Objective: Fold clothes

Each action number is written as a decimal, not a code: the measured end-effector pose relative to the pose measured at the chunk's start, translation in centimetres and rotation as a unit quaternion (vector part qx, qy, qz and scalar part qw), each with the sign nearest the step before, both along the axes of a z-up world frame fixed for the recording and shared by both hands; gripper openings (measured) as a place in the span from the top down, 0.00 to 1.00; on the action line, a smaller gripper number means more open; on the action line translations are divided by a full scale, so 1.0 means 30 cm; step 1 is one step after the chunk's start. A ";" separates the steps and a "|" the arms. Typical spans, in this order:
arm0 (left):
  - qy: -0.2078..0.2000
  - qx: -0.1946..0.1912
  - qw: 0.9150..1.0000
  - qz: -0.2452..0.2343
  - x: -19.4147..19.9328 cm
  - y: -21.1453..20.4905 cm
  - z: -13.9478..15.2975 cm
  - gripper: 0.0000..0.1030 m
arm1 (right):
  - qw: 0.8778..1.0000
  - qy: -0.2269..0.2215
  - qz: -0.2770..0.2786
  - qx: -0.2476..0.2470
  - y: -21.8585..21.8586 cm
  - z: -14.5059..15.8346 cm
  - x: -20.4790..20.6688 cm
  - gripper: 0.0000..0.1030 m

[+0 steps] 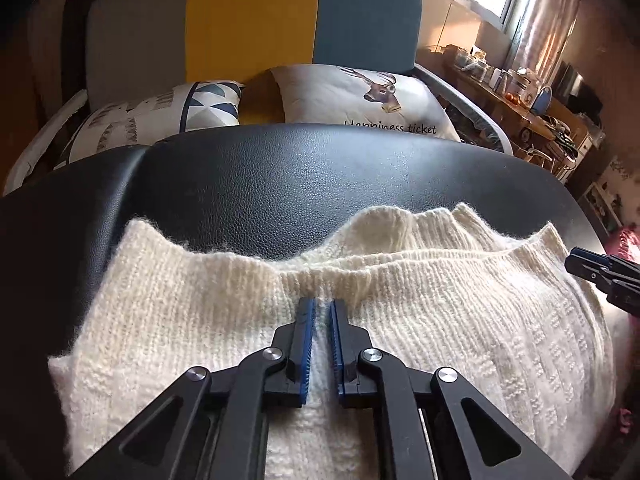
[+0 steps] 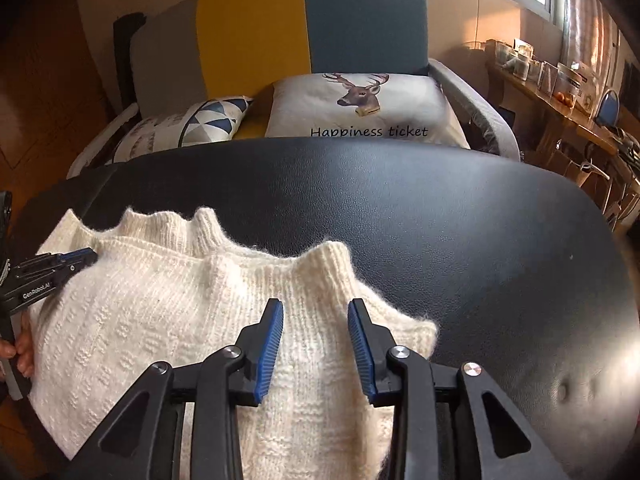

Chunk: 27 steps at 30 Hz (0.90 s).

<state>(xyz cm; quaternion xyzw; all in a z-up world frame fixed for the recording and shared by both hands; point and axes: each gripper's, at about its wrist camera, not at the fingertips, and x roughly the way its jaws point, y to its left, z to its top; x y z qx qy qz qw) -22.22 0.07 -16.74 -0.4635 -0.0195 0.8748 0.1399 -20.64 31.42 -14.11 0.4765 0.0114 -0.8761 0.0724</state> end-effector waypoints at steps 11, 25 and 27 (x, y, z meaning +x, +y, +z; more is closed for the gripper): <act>-0.007 0.022 1.000 0.001 0.003 -0.017 -0.004 0.90 | 0.997 -0.007 -0.041 0.065 0.059 -0.075 -0.039 0.65; 0.014 0.135 0.985 0.108 0.280 -0.556 0.173 0.60 | 0.997 0.023 0.043 -0.055 -0.113 0.109 0.198 0.63; 0.002 0.129 0.986 0.105 0.343 -0.604 0.145 0.59 | 0.997 0.011 0.054 -0.061 -0.152 0.079 0.223 0.63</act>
